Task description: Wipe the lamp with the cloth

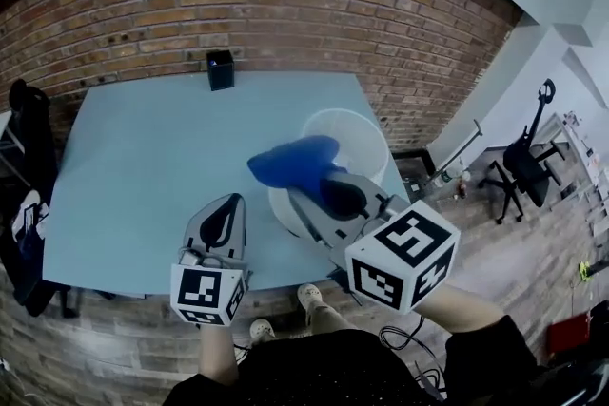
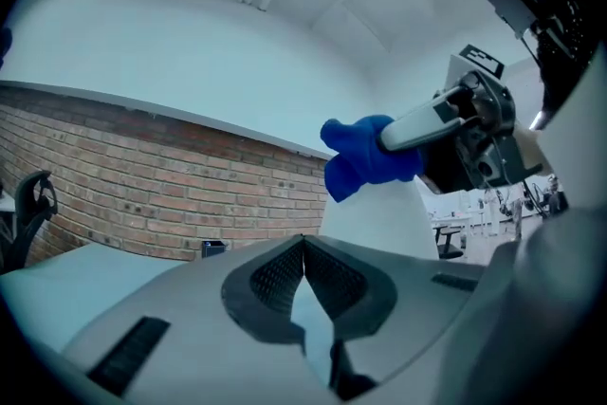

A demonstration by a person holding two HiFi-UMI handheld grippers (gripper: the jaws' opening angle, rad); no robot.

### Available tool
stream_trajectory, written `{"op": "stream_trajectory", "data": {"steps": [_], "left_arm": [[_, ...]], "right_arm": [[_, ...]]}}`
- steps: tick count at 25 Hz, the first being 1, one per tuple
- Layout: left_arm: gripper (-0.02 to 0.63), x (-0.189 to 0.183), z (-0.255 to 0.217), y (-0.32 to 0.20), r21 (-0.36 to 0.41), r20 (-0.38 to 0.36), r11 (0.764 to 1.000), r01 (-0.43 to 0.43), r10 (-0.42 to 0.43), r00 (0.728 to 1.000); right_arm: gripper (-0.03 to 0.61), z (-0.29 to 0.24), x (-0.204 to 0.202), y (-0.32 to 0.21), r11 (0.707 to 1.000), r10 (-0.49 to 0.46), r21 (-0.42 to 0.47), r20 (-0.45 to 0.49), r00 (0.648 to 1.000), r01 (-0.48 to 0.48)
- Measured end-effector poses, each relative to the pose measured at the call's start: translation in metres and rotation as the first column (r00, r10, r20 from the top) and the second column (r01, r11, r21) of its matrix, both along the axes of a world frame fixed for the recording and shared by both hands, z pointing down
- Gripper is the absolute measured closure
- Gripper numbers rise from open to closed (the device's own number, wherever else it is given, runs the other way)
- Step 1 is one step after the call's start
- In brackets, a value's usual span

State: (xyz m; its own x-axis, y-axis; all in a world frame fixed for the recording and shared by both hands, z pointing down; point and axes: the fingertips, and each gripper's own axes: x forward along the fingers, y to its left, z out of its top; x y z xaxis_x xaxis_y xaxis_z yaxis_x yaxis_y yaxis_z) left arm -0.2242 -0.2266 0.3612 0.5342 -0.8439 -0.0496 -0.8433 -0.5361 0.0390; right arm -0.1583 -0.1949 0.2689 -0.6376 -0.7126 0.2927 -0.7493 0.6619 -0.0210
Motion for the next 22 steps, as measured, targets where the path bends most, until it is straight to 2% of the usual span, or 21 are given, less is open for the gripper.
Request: {"op": "stream_trajectory", "data": {"steps": [3, 7, 10, 16, 20, 22], "left_arm": [[0.604, -0.008, 0.006, 0.005, -0.009, 0.016, 1.000, 0.014, -0.014, 1.000], [0.604, -0.017, 0.012, 0.009, -0.023, 0.028, 0.999, 0.037, -0.036, 0.999], [0.604, -0.022, 0.018, 0.013, -0.039, 0.042, 0.998, 0.054, -0.053, 0.998], [0.604, -0.036, 0.032, 0.025, -0.069, 0.061, 0.993, 0.098, -0.094, 0.994], [0.605, -0.049, 0.048, 0.029, -0.104, 0.064, 0.985, 0.140, -0.134, 0.989], [0.605, -0.054, 0.059, 0.031, -0.132, 0.075, 0.980, 0.152, -0.143, 0.987]], "right_arm": [[0.518, 0.017, 0.002, 0.002, 0.992, 0.108, 0.057, 0.089, 0.990, -0.114], [0.518, 0.051, 0.005, 0.007, 0.992, 0.124, -0.003, 0.213, 0.969, -0.126], [0.519, 0.081, 0.005, 0.013, 0.994, 0.111, -0.005, 0.208, 0.972, -0.112], [0.519, 0.165, -0.007, 0.031, 0.984, 0.109, -0.165, 0.221, 0.969, -0.073], [0.518, 0.224, -0.020, 0.043, 0.952, 0.097, -0.304, 0.241, 0.966, -0.019], [0.518, 0.249, -0.018, 0.039, 0.949, 0.119, -0.310, 0.214, 0.969, -0.048]]}}
